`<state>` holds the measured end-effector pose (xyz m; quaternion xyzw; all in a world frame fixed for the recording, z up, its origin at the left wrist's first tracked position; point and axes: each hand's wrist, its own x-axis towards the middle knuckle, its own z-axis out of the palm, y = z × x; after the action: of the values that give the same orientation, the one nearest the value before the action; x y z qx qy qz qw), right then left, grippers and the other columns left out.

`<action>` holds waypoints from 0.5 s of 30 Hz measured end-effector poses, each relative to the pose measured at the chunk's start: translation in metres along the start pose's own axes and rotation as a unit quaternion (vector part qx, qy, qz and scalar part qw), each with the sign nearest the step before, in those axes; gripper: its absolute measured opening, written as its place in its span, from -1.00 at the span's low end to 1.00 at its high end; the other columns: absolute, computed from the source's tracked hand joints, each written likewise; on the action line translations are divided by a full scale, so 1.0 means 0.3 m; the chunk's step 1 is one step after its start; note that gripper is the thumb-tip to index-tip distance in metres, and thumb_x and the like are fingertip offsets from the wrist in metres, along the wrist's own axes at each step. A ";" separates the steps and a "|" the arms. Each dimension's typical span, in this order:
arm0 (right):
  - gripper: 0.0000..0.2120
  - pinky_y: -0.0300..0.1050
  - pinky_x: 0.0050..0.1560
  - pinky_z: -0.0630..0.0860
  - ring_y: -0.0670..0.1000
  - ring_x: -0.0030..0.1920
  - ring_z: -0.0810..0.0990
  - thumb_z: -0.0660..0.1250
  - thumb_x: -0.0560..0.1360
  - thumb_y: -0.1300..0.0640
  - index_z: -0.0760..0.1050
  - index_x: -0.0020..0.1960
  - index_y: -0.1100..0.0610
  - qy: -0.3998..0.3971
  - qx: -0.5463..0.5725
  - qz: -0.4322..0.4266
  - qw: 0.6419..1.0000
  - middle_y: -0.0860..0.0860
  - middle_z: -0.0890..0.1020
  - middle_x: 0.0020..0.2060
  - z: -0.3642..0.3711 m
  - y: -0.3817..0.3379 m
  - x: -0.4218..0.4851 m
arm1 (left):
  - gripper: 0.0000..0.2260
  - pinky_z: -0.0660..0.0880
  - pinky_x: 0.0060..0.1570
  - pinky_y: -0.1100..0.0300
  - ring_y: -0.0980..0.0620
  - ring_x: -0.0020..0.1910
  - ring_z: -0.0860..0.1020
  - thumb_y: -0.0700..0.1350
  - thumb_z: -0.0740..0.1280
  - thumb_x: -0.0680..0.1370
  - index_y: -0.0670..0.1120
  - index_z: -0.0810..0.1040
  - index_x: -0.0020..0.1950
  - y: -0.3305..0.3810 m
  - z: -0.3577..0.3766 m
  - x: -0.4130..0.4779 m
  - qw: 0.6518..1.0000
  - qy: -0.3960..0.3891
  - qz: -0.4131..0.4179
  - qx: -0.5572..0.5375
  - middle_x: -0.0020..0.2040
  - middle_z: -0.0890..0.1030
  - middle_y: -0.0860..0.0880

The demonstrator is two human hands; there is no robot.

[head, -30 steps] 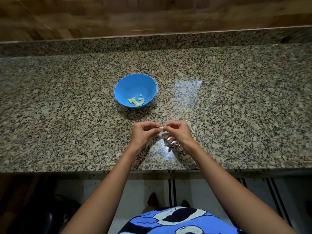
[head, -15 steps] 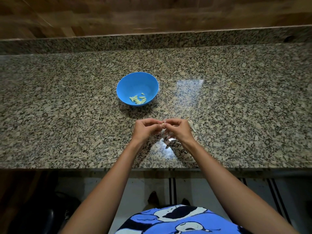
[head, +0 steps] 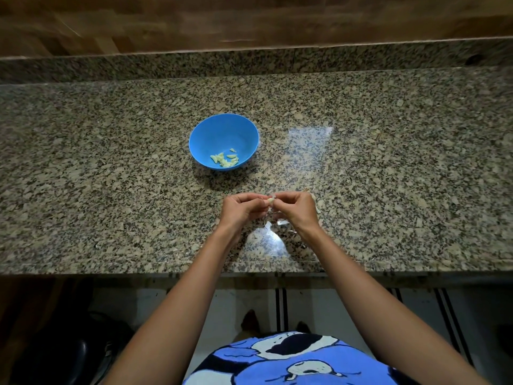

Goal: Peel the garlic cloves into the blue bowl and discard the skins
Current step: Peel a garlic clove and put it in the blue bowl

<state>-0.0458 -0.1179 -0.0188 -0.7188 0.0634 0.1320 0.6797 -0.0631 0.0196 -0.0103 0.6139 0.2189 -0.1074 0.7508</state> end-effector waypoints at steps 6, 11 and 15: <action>-0.89 -0.26 -0.37 0.55 -0.03 -0.35 0.61 0.39 0.39 0.37 0.62 -0.09 0.33 0.025 -0.002 -0.001 1.000 0.20 0.66 -0.24 0.000 0.004 0.003 | -0.91 0.60 -0.23 0.26 -0.01 -0.26 0.63 -0.39 0.41 0.41 -0.27 0.64 -0.13 -0.004 -0.003 0.004 1.000 0.002 0.006 -0.001 -0.20 0.68 -0.15; -0.90 -0.03 -0.21 0.63 0.12 -0.27 0.66 0.41 0.39 0.33 0.62 -0.20 0.16 0.069 -0.023 0.006 0.997 0.13 0.67 -0.27 -0.001 0.016 0.010 | -0.91 0.59 -0.26 0.27 0.00 -0.30 0.62 -0.39 0.41 0.41 -0.28 0.64 -0.13 -0.003 0.000 0.004 1.000 0.025 0.005 -0.004 -0.22 0.67 -0.16; -0.95 -0.08 -0.17 0.62 0.01 -0.30 0.63 0.36 0.45 0.28 0.59 -0.17 0.19 0.111 -0.046 0.028 0.992 0.11 0.66 -0.22 -0.054 0.015 0.021 | -0.91 0.60 -0.26 0.27 0.01 -0.31 0.62 -0.38 0.40 0.41 -0.25 0.64 -0.14 0.011 -0.050 0.020 0.998 0.042 0.000 -0.050 -0.22 0.68 -0.13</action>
<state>-0.0392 -0.1339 -0.0241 -0.7572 0.1529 0.0730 0.6309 -0.0593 0.0354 -0.0124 0.5796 0.2555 -0.0707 0.7706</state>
